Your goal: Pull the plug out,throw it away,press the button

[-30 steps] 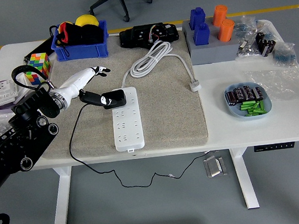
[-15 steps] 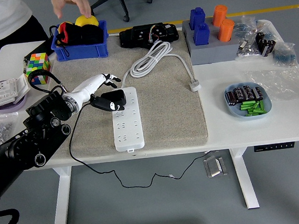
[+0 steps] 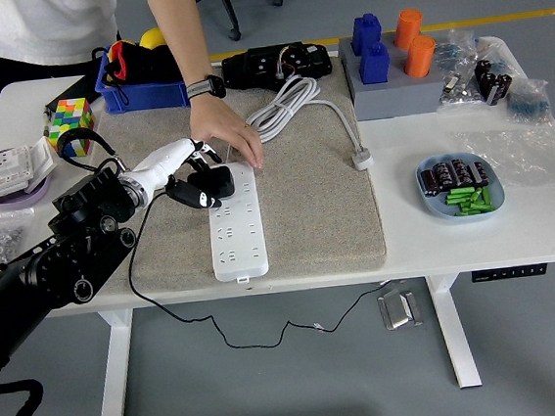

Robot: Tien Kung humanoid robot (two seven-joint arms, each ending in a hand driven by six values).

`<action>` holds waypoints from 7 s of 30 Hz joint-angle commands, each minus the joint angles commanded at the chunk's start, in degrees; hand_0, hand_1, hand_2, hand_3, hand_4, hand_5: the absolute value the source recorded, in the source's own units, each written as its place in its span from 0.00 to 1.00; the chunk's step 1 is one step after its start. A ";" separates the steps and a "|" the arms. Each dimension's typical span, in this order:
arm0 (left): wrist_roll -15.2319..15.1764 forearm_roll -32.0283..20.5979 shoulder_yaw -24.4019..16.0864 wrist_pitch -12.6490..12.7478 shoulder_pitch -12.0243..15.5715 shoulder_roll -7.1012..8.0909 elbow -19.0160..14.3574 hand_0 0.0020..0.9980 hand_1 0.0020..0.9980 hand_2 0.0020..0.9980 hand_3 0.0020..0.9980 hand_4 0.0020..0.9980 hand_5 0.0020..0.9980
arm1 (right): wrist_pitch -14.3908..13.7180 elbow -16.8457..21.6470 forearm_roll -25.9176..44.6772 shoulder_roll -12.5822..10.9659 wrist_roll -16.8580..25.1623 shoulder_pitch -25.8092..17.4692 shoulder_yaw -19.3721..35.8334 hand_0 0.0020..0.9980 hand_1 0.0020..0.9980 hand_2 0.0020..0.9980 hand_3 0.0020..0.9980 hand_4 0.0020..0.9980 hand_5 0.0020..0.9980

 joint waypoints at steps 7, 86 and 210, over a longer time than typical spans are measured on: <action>-0.34 -0.24 1.20 1.12 -0.73 -0.38 0.52 0.54 0.47 0.49 0.57 0.77 0.00 | -0.01 0.01 0.05 -0.02 0.00 0.21 -0.30 0.77 0.73 0.72 0.71 0.89 0.66; 0.70 -1.66 -14.77 -0.67 6.84 5.45 -4.26 0.83 0.83 0.78 0.79 0.95 0.06 | -0.01 0.03 -0.21 0.38 -0.01 -0.10 0.63 0.77 0.73 0.72 0.71 0.89 0.66; 5.07 -0.40 -28.86 0.73 11.71 5.56 -17.52 0.74 0.71 0.67 0.83 0.66 0.00 | 0.00 0.16 -0.24 -0.12 0.03 0.43 0.22 0.77 0.73 0.72 0.71 0.89 0.66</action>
